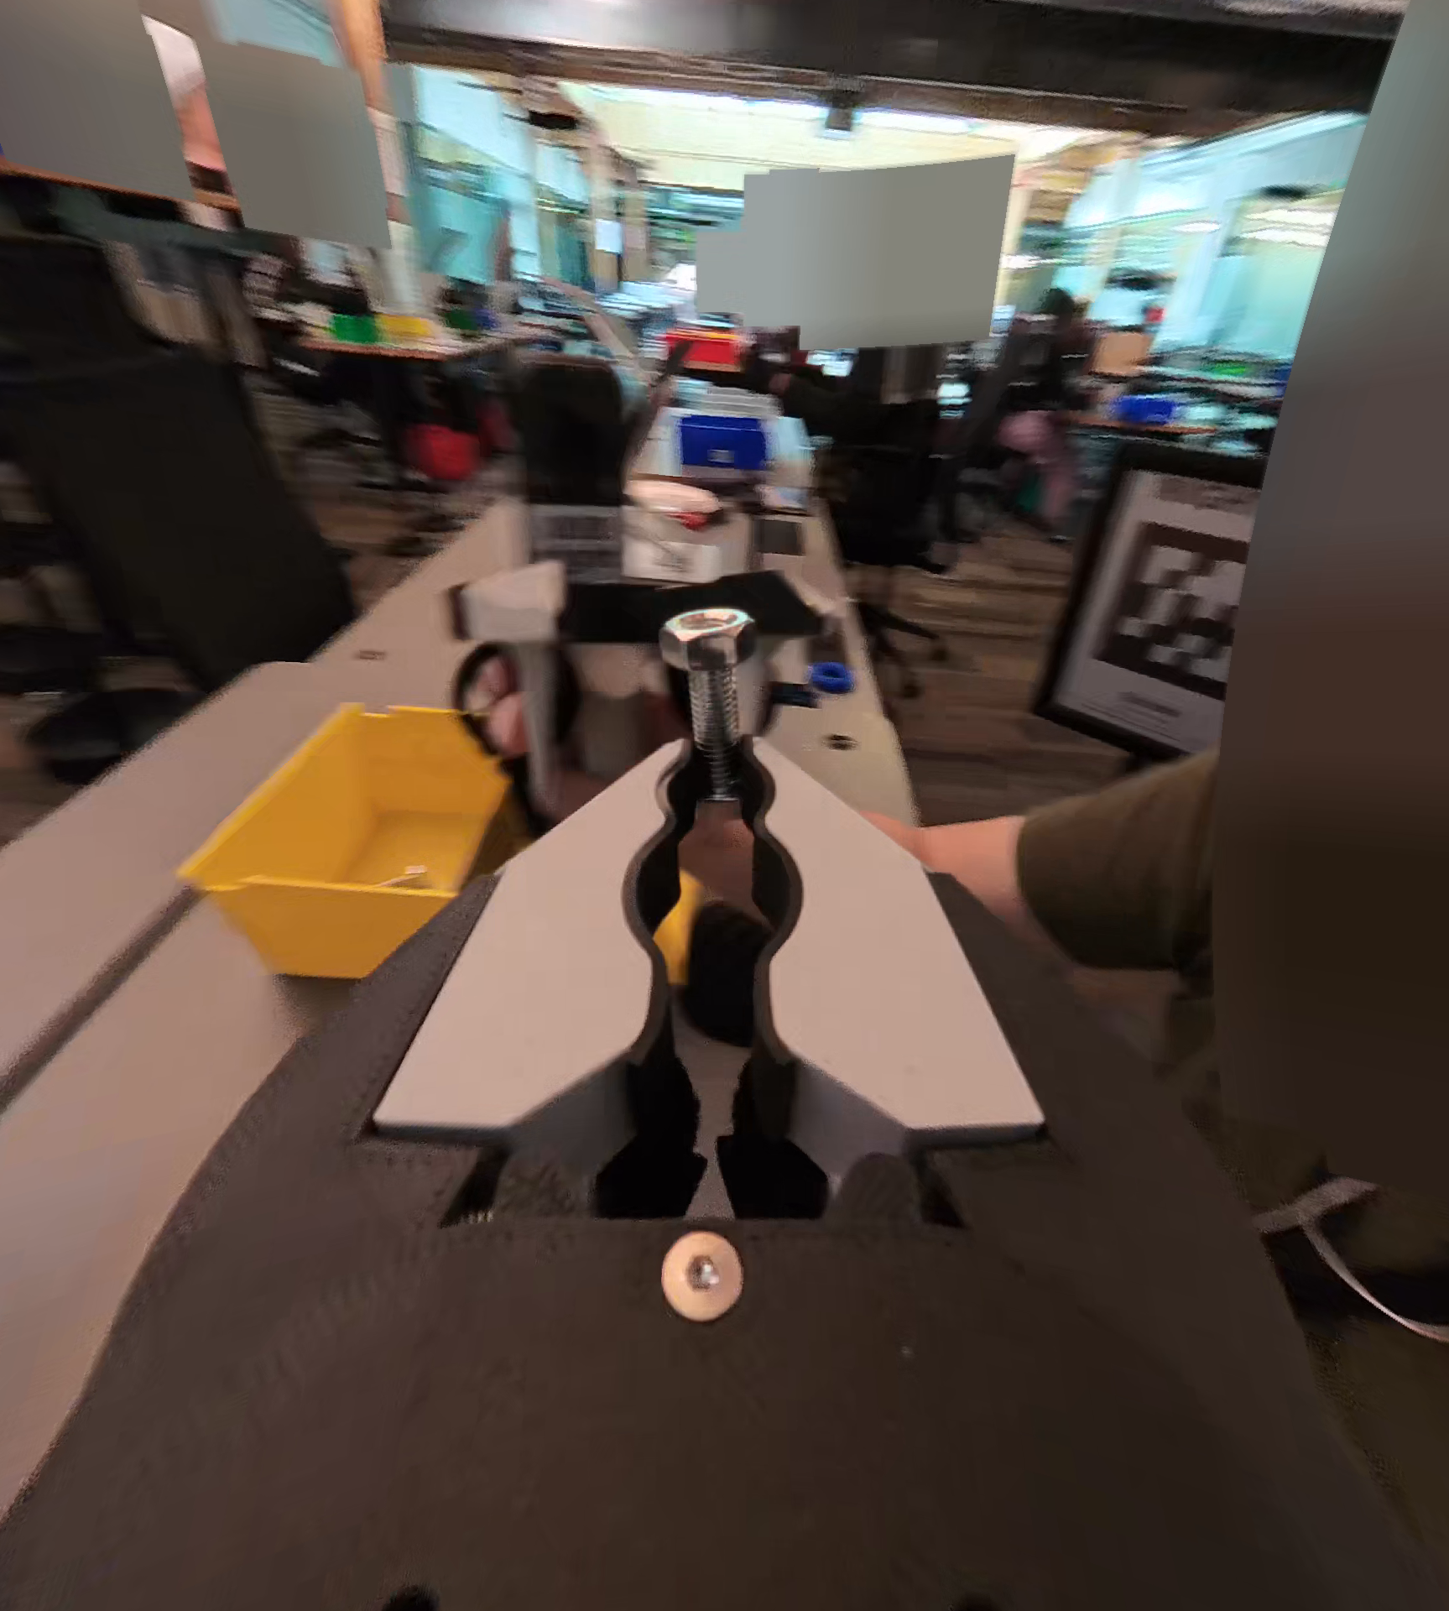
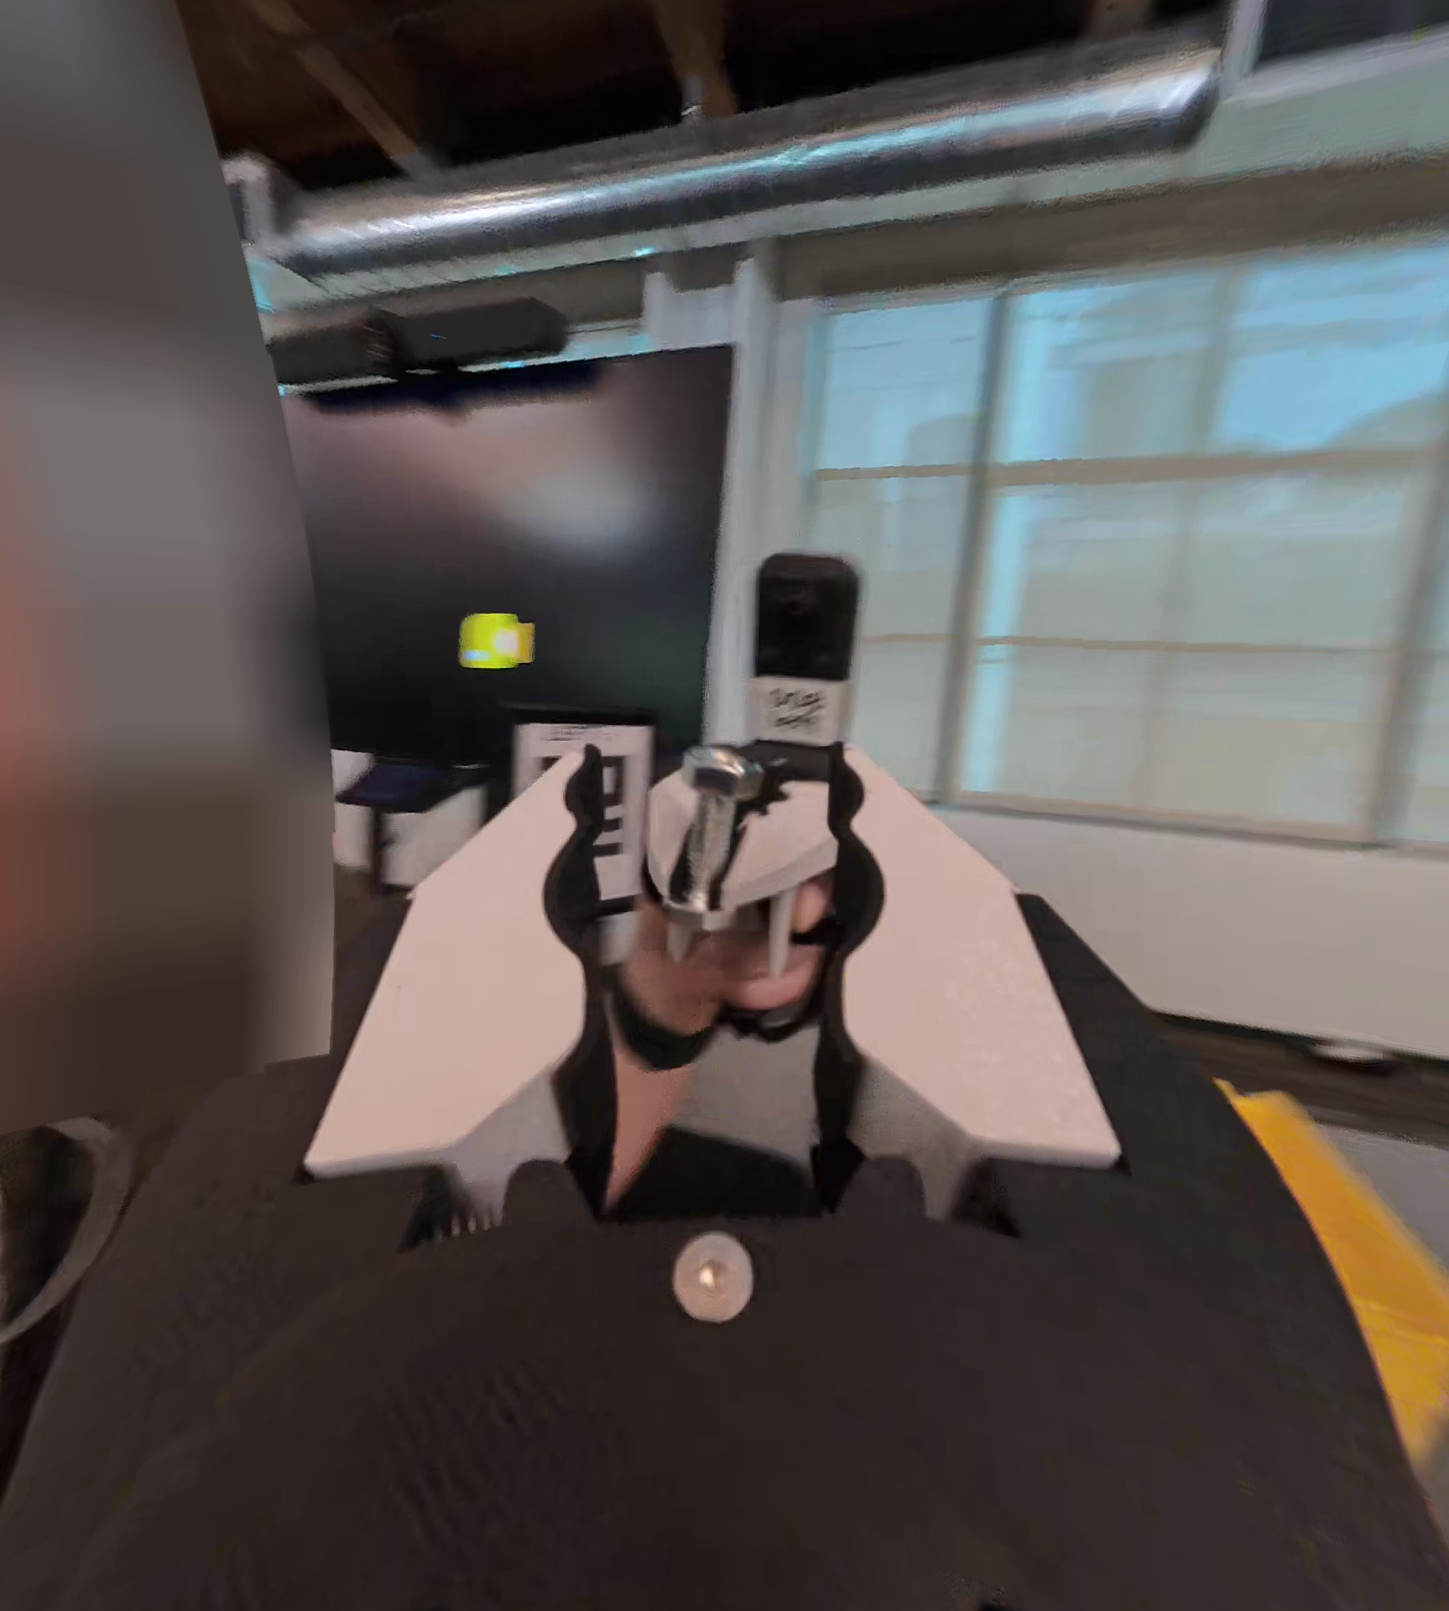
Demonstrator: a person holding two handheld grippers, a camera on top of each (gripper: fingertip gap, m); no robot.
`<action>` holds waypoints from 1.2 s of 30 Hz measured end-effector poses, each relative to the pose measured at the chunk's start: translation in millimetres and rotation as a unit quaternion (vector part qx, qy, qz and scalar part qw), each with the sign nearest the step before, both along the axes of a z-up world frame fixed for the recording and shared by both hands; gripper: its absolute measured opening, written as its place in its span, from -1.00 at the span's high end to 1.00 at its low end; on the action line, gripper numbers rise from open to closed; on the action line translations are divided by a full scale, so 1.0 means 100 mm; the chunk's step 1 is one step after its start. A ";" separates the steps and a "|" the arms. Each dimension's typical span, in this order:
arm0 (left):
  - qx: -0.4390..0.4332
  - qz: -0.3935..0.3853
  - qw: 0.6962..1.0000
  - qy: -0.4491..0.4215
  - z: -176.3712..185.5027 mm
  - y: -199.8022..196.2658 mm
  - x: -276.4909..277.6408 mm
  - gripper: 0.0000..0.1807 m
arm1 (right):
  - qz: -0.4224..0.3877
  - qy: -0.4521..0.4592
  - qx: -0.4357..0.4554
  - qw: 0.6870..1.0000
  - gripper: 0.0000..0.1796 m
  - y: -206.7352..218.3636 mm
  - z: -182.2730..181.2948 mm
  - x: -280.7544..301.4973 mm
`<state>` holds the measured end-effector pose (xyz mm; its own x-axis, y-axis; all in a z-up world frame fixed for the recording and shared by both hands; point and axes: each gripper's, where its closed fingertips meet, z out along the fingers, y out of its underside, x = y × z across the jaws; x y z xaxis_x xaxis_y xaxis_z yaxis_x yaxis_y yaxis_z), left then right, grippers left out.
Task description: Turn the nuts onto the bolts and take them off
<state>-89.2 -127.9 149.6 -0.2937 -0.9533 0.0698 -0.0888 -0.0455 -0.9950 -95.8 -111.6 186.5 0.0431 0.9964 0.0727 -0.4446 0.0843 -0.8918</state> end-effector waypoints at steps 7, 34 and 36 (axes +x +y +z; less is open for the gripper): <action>0.152 0.283 0.945 -0.064 0.23 0.59 -0.06 0.92 | -0.383 0.014 0.094 0.919 0.53 0.28 0.19 0.21; 0.166 0.181 0.968 -0.052 0.16 0.15 0.07 0.92 | -0.188 -0.068 0.074 0.977 0.83 -0.06 0.11 -0.06; 0.115 0.083 0.989 -0.035 0.10 -0.07 0.03 0.92 | -0.055 -0.071 0.057 0.994 0.83 -0.27 0.06 -0.07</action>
